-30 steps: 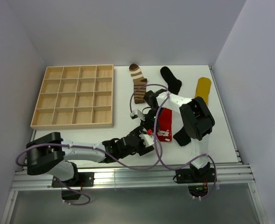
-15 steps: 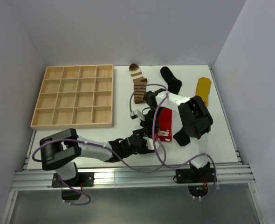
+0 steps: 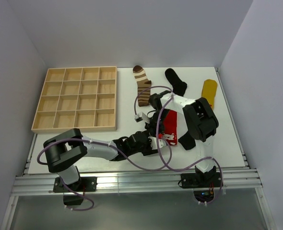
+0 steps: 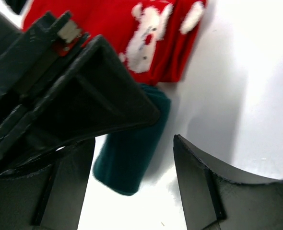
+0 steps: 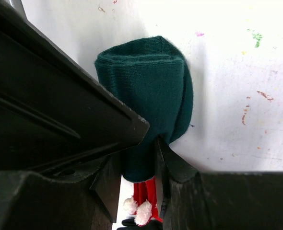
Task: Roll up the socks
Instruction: Roll the sock at the center of the board, then pick up the sock at the center of the board.
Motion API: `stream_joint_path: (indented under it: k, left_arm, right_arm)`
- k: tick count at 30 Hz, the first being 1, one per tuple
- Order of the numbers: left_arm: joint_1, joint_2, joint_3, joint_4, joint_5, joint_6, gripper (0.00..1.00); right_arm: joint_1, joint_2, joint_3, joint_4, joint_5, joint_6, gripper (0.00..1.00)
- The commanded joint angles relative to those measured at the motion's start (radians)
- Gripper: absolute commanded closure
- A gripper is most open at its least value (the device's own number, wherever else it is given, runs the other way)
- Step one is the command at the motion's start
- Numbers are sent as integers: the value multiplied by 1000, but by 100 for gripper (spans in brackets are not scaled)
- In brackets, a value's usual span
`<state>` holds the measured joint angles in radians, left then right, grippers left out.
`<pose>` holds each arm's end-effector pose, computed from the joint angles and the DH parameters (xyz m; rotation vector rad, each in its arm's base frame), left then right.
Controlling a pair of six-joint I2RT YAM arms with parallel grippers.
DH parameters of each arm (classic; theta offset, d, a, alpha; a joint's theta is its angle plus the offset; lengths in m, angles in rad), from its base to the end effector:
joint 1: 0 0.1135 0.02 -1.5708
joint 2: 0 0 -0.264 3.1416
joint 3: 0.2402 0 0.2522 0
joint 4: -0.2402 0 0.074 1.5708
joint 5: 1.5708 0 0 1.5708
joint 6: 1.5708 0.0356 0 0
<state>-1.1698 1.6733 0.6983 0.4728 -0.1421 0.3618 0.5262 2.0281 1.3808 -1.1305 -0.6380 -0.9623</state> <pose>0.1334 -0.3018 0.1544 1.3813 1.5632 -0.3484 0.2895 0.1926 0.1501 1.9010 -2.2119 -1.0054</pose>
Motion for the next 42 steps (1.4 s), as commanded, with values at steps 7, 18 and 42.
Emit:
stream_joint_path:
  k: [7, 18, 42]
  left_arm:
    - [48, 16, 59, -17, 121, -73, 29]
    - [85, 62, 62, -13, 130, -95, 31]
    - [108, 126, 119, -168, 246, -328, 100]
  right_arm:
    - [-9, 72, 1, -8, 83, -44, 88]
    - [-28, 87, 9, -38, 52, -73, 88]
    - [-40, 83, 34, 1, 21, -10, 71]
